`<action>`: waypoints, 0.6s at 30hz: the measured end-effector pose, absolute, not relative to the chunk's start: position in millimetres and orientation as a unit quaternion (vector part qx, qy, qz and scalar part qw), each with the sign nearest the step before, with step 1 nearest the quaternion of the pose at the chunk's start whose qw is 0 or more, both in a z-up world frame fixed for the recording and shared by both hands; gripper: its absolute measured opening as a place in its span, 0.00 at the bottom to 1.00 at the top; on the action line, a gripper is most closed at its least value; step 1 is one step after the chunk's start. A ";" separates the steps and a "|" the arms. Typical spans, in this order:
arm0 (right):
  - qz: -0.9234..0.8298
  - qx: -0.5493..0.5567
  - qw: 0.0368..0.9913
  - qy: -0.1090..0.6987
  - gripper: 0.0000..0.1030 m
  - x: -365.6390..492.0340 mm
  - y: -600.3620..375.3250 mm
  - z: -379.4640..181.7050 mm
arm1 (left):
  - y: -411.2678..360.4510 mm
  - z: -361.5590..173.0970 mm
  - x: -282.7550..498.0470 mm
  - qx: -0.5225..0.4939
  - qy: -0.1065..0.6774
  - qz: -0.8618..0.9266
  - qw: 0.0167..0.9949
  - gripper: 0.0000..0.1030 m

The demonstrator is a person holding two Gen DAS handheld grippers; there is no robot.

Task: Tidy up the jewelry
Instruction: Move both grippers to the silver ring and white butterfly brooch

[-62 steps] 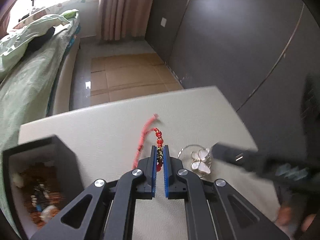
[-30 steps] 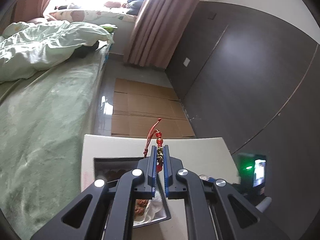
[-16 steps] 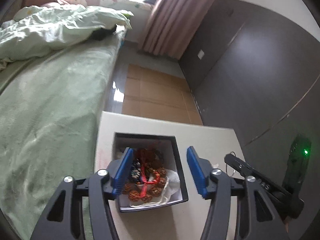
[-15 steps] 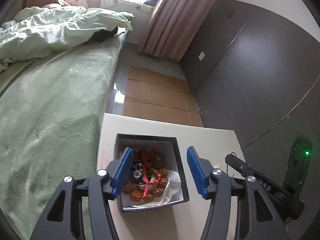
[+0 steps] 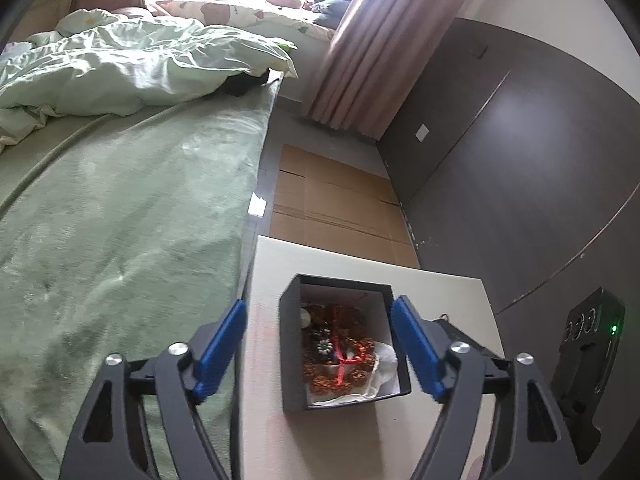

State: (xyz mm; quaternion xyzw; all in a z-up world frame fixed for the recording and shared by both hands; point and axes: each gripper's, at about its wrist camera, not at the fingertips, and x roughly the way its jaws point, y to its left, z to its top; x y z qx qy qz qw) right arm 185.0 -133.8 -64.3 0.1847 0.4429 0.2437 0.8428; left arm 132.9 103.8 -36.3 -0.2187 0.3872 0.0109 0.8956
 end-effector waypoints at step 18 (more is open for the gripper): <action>0.251 0.223 0.830 0.445 0.93 187.0 -152.6 -66.0 | 99.9 -37.8 136.0 -0.220 0.390 0.000 0.894 0.90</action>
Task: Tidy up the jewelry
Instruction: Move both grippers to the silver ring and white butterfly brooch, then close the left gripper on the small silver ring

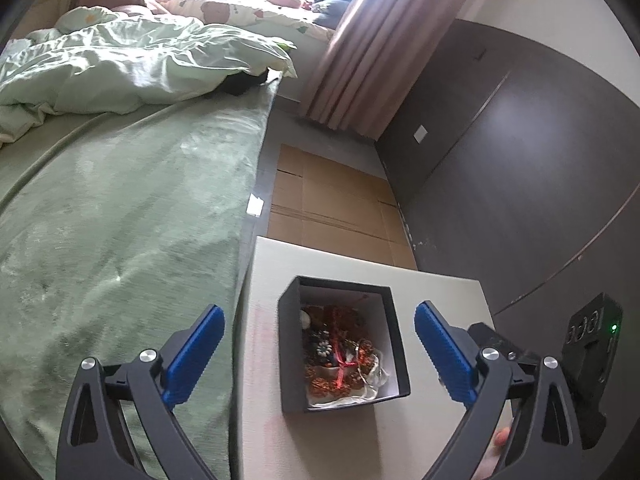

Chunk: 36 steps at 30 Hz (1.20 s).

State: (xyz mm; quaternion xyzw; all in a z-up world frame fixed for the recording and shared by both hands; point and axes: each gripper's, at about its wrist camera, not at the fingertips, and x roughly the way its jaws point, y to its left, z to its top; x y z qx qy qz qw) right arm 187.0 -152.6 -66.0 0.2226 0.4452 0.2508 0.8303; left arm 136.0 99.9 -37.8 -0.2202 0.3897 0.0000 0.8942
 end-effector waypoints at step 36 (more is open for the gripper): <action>0.077 0.245 0.831 0.493 0.71 190.6 -324.0 -69.8 | -141.6 -121.3 184.3 0.007 0.465 -0.173 0.868 0.50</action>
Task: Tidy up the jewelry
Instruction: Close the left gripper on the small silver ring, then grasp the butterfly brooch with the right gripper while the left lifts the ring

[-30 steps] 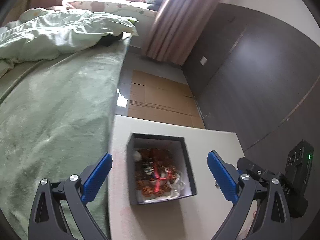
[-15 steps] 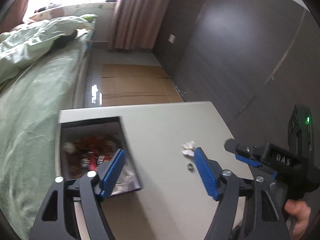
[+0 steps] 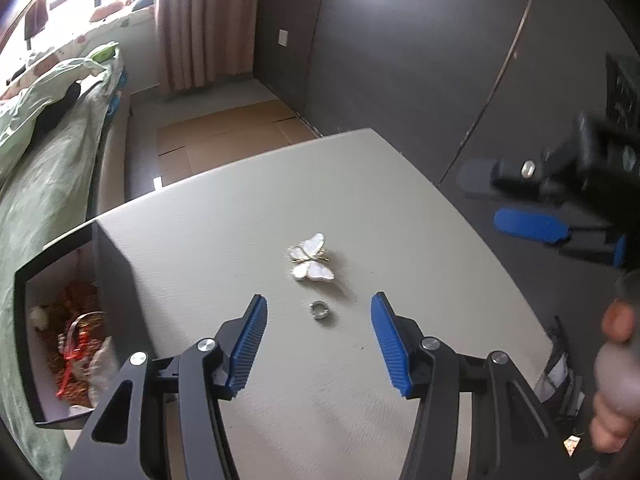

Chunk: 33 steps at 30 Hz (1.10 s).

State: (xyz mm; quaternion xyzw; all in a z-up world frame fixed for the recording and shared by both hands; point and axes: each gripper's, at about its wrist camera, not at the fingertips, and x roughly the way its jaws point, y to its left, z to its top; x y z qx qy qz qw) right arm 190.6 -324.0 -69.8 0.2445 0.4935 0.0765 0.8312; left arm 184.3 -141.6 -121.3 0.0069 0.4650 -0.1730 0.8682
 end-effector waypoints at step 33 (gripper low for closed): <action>0.084 0.154 0.824 0.539 0.49 217.7 -265.4 -99.5 | -80.6 -100.7 209.2 -0.080 0.444 -0.133 0.882 0.10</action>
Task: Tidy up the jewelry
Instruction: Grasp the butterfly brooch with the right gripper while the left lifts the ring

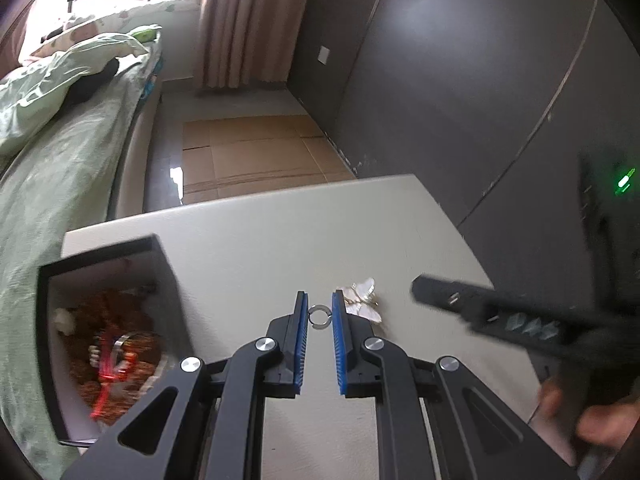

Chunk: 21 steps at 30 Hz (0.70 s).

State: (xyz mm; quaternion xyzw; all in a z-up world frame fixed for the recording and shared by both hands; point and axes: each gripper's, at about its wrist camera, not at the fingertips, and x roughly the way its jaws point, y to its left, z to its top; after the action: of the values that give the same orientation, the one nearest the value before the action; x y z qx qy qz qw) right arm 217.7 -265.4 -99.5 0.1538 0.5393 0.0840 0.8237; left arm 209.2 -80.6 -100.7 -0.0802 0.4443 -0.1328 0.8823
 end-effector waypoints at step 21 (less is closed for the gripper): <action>0.090 0.112 0.812 0.565 0.32 242.0 -215.4 -136.6 | -15.7 -62.5 194.4 -0.148 0.413 -0.115 0.891 0.10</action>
State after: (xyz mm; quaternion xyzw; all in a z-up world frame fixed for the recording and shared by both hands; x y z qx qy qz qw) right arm 242.0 -215.4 -136.6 0.1118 0.5653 0.0900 0.8123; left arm 194.4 -15.7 -62.5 -0.1478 0.4129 -0.1147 0.8914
